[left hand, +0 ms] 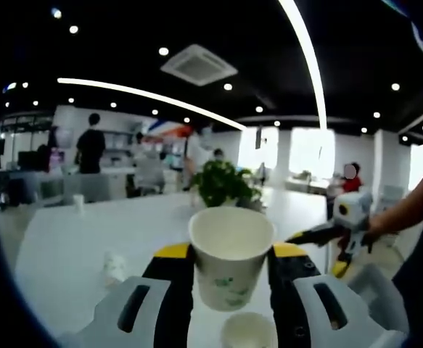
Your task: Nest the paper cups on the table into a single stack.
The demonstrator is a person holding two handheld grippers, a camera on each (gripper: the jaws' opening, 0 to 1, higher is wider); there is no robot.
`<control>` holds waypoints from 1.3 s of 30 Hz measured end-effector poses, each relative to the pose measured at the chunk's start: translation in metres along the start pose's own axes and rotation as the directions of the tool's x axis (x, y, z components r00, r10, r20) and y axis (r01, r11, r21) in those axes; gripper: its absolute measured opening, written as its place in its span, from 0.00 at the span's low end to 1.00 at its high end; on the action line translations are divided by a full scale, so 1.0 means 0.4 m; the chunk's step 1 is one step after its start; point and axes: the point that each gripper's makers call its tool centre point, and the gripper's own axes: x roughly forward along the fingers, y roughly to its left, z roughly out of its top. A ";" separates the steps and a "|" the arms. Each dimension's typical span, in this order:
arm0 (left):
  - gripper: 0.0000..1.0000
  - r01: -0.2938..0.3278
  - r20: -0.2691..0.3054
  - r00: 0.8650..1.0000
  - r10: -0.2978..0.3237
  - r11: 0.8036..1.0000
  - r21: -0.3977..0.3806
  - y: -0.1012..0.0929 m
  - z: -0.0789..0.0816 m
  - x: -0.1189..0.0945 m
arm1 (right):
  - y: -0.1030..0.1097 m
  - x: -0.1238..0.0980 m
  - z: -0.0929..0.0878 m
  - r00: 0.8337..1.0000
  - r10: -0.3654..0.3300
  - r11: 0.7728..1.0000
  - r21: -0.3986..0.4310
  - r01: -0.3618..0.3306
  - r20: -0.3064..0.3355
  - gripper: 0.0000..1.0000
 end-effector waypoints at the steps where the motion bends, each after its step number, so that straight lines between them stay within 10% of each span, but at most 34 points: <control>1: 0.38 0.001 -0.001 1.000 -0.001 1.000 0.003 -0.004 0.001 -0.001 | 0.001 0.000 0.001 1.000 0.000 1.000 0.001 0.000 0.001 0.97; 39: 0.38 0.076 -0.037 0.997 -0.074 0.995 0.062 -0.069 -0.123 -0.003 | 0.009 -0.009 -0.025 1.000 -0.008 1.000 0.023 0.009 -0.010 0.97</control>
